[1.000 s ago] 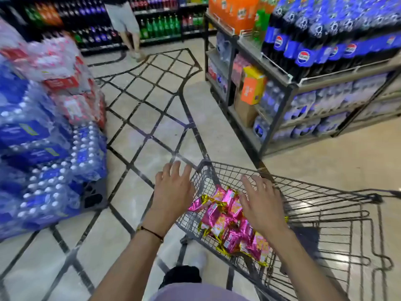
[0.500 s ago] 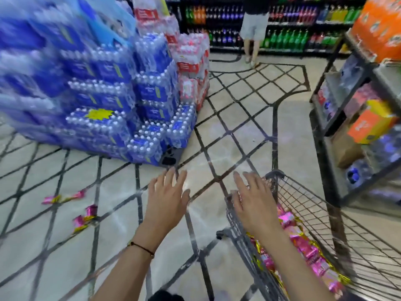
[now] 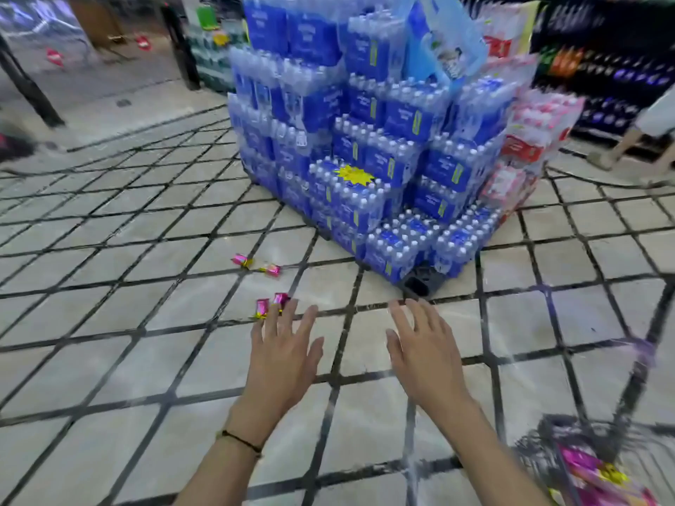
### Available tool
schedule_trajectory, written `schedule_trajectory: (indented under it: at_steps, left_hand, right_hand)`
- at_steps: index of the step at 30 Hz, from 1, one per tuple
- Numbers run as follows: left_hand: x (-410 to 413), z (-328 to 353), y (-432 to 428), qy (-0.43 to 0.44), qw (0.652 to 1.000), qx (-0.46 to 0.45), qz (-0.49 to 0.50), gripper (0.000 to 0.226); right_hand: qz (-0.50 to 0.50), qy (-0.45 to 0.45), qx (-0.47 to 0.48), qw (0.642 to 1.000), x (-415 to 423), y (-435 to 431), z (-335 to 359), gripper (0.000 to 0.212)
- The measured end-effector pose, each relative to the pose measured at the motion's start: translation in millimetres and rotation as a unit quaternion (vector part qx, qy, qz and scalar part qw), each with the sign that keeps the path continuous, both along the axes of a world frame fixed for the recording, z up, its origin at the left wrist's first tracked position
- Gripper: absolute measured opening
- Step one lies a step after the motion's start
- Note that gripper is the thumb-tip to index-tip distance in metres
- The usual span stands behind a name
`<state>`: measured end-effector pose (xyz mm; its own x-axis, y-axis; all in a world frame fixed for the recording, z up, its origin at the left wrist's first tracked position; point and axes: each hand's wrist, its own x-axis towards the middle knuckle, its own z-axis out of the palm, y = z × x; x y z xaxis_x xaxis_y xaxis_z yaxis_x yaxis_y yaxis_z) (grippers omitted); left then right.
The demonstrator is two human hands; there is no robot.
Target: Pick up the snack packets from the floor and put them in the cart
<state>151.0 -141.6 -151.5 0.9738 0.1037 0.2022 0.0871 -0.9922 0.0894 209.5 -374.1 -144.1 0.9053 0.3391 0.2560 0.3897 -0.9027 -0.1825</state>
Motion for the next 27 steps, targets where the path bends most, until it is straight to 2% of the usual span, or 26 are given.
schedule_trajectory:
  at_steps: [6,12,20,27]
  left_hand:
    - [-23,-11,131,0.014,0.997,-0.018,0.076,0.055]
    - [-13,-18,218,0.06,0.99,-0.037,0.121,0.06]
    - [61,-37,290,0.073,0.983,-0.062,0.157,0.054]
    - [162,-56,360,0.138,0.972,-0.062,0.178,0.055]
  right_hand:
    - [0.076,0.01,-0.018,0.997,14,142,-15,0.046]
    - [0.1,0.034,-0.033,0.994,40,236,-18,0.046]
    - [0.127,0.074,-0.074,0.986,121,305,-49,0.051]
    - [0.135,0.129,-0.073,0.98,237,374,-75,0.049]
